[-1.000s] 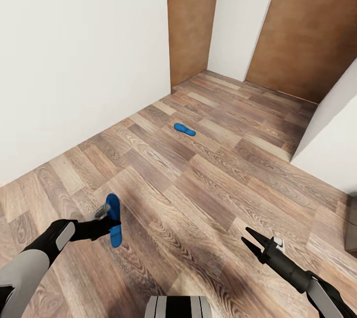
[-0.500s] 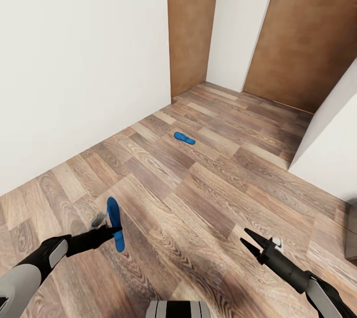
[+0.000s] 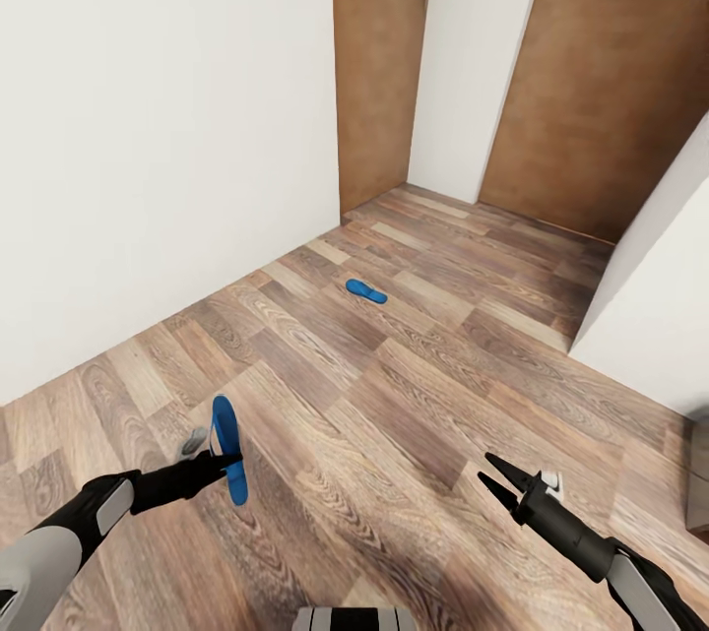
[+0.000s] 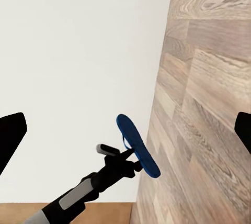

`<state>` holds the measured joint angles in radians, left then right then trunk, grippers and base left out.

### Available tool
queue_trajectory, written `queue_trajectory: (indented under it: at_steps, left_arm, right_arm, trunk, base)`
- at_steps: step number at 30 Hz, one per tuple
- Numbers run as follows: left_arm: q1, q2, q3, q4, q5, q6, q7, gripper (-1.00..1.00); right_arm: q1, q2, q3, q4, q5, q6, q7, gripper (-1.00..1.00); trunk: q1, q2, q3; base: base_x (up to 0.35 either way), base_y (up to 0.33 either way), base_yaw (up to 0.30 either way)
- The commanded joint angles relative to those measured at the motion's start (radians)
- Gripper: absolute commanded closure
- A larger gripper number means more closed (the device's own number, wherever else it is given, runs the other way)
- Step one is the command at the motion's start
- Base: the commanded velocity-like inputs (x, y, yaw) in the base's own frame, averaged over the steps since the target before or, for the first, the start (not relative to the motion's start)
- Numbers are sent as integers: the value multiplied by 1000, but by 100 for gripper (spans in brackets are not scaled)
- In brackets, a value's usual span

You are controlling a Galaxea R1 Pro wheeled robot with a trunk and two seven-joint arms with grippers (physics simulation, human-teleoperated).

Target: In the bedroom, move the book from the bed onto either nightstand, and place the two sandals side by side next to the bed.

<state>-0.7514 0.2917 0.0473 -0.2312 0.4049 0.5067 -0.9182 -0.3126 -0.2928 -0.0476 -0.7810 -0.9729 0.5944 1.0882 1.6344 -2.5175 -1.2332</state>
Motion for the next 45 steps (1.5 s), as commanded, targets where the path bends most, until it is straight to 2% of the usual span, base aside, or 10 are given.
queue_trajectory:
  at_steps: [1, 9, 21, 45]
  left_arm:
    - [0, -1, 4, 3, -1, 7, -3, 100]
    - [2, 0, 4, 8, -4, 13, -12, 100]
    - [8, 1, 5, 62, -22, 6, -115, 100]
    - [9, 1, 5, 74, -28, 4, -121, 100]
  right_arm:
    - [0, 0, 0, 0, -6, 6, -1, -100]
    - [0, -4, -2, 15, -11, 3, -8, -100]
    - [0, -1, 4, 19, -14, 1, -11, -100]
    - [0, 0, 5, 19, -15, 2, -10, -100]
  trunk:
    - [-1, 0, 3]
    - [-4, 2, 34]
    - [-10, 5, 81]
    - [-20, 10, 173]
  base:
    - [0, 0, 0]
    - [0, 0, 0]
    - [0, 0, 0]
    - [0, 0, 0]
